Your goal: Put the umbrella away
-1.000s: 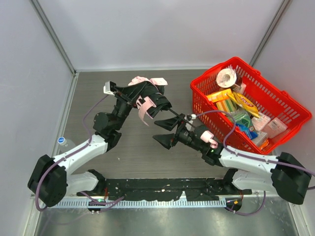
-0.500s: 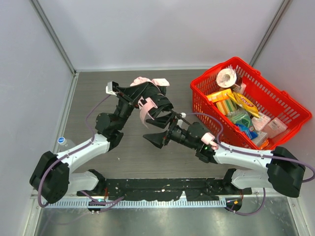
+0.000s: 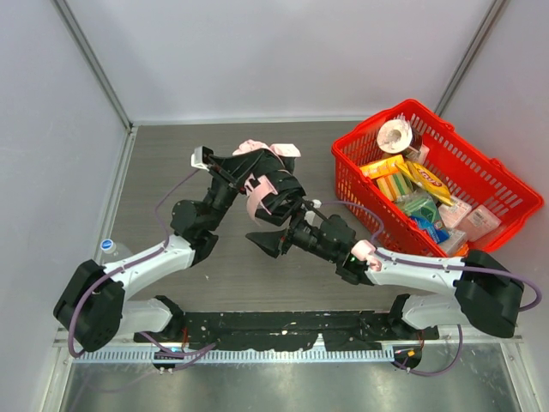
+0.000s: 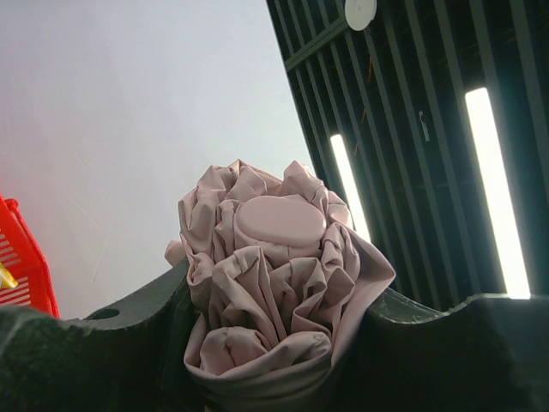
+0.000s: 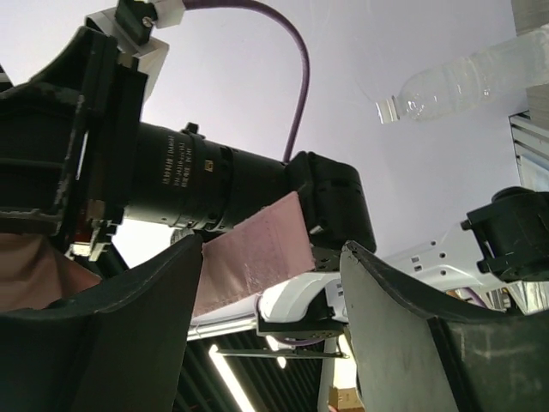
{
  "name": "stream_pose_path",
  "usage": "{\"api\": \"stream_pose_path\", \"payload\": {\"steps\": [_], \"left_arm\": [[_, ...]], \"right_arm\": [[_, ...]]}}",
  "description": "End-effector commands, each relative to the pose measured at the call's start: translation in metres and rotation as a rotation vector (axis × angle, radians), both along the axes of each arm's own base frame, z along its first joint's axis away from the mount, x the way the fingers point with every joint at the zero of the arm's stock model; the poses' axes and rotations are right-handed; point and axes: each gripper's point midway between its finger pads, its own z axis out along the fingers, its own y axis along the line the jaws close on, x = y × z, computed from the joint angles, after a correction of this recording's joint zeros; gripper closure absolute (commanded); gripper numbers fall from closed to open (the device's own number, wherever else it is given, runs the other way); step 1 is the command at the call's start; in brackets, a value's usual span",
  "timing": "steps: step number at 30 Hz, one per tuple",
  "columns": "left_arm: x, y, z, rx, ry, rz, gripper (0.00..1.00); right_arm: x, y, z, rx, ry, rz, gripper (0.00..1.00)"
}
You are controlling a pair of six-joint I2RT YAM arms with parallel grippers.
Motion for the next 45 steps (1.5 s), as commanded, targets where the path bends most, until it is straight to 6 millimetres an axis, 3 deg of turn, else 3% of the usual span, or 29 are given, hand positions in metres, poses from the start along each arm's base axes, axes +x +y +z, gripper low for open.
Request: {"api": "stream_pose_path", "payload": {"steps": [1,5,9,14,15,16,17,18,20,23,26,27,30,32,33,37,40,45], "left_arm": [[-0.018,0.014,0.025,-0.089,-0.08,-0.009,1.0],[-0.018,0.011,0.022,-0.085,-0.073,-0.017,1.0],[-0.019,0.008,0.019,-0.089,-0.066,-0.026,1.0],[-0.023,0.004,0.009,-0.092,-0.028,-0.055,1.0],[-0.024,0.003,0.006,-0.09,-0.013,-0.067,1.0],[-0.026,0.002,0.003,-0.082,0.001,-0.08,1.0],[-0.027,0.001,-0.002,-0.064,0.019,-0.093,1.0],[-0.029,-0.002,-0.008,-0.03,0.041,-0.108,1.0],[-0.032,-0.011,-0.026,0.085,0.106,-0.127,1.0],[-0.041,-0.013,-0.057,0.311,0.19,-0.112,1.0],[-0.052,-0.005,-0.082,0.473,0.242,-0.095,1.0],[-0.054,-0.005,-0.103,0.555,0.303,-0.11,1.0],[-0.063,-0.007,-0.126,0.654,0.339,-0.158,1.0],[-0.067,-0.002,-0.151,0.775,0.393,-0.154,1.0],[-0.068,0.001,-0.153,0.813,0.393,-0.142,1.0],[-0.069,0.006,-0.157,0.846,0.377,-0.125,1.0],[-0.067,0.019,-0.177,0.979,0.423,-0.072,1.0],[-0.066,0.031,-0.198,1.044,0.459,-0.029,1.0]], "right_arm": [[0.006,-0.016,0.041,0.214,0.163,-0.031,0.29],[0.016,-0.023,0.043,0.24,0.173,-0.092,0.33],[0.019,-0.025,0.045,0.269,0.174,-0.109,0.49],[0.032,-0.035,0.044,0.318,0.133,-0.176,0.99],[0.034,-0.033,0.036,0.308,0.122,-0.18,0.99],[0.038,-0.039,0.046,0.337,0.053,-0.198,0.99],[0.04,-0.036,0.038,0.298,0.004,-0.194,0.99],[0.047,-0.045,0.046,0.316,-0.065,-0.218,0.99],[0.054,-0.054,0.032,0.254,-0.144,-0.263,0.99],[0.064,-0.078,0.015,0.096,-0.311,-0.364,0.99],[0.069,-0.099,0.013,-0.082,-0.453,-0.44,0.99],[0.069,-0.101,0.023,-0.139,-0.556,-0.462,0.99],[0.063,-0.101,0.058,-0.235,-0.775,-0.48,0.99],[0.061,-0.096,0.064,-0.284,-0.859,-0.459,0.99],[0.06,-0.096,0.08,-0.283,-0.911,-0.47,0.99],[0.058,-0.1,0.088,-0.336,-0.974,-0.484,0.99],[0.059,-0.109,0.092,-0.408,-1.014,-0.532,0.99],[0.058,-0.124,0.1,-0.41,-1.031,-0.605,1.0]]}}
